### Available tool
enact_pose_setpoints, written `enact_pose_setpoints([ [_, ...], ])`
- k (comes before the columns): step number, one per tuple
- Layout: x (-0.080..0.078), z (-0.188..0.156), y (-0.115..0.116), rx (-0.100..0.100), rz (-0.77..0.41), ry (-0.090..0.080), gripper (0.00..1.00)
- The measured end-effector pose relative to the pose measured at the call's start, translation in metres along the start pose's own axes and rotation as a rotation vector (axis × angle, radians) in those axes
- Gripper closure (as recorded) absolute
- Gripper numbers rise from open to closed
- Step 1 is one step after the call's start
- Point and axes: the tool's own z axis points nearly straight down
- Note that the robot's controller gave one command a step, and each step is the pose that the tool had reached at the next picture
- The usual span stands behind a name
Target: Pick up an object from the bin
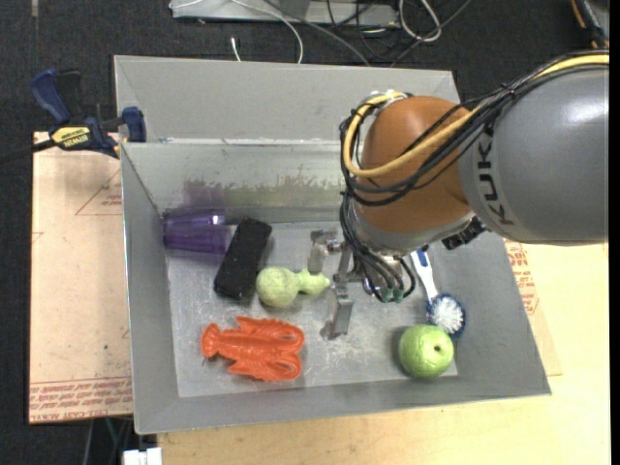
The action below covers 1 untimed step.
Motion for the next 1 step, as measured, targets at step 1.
enact_pose_setpoints([
  [1,-0.0018,-0.0042,-0.0006,-0.001,0.003,-0.008,0.0],
])
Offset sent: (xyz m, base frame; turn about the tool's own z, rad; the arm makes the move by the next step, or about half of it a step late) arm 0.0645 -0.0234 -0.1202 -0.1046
